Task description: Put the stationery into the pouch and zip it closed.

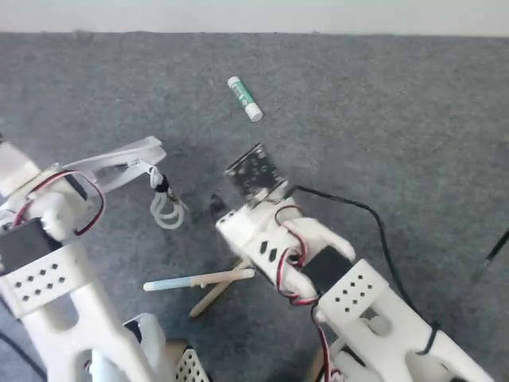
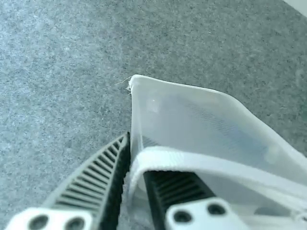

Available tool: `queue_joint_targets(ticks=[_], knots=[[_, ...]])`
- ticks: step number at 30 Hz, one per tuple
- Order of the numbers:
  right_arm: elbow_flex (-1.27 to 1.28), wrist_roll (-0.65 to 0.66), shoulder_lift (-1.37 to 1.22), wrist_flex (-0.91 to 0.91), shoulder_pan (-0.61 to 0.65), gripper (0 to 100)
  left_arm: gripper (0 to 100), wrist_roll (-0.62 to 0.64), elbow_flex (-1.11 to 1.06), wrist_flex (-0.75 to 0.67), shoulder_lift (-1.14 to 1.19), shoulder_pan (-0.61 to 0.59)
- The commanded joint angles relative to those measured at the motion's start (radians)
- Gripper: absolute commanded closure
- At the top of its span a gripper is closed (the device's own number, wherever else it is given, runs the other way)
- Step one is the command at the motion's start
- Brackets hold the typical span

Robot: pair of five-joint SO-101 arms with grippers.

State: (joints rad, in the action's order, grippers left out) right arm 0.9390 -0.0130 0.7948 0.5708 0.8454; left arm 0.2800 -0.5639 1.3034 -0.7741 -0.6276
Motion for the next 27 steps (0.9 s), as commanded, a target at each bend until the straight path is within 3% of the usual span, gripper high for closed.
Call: queue_joint_targets(ticks=[1, 7, 12, 27], knots=[[-0.052, -0.008, 0.044, 0.094, 0.065, 83.6, 99, 0.017, 0.039, -0.035, -0.006, -0.025], [-0.048, 0.002, 0.042, 0.291, 0.168, 83.3, 99, 0.017, 0.042, -0.035, -0.006, -0.034], [-0.044, 0.087, 0.035, 0.364, 0.225, 83.3, 99, 0.017, 0.042, -0.035, -0.006, -0.035], [-0.021, 0.206, -0.329, 0.162, 0.228, 83.5, 99, 0.015, 0.042, -0.04, -0.006, -0.064]])
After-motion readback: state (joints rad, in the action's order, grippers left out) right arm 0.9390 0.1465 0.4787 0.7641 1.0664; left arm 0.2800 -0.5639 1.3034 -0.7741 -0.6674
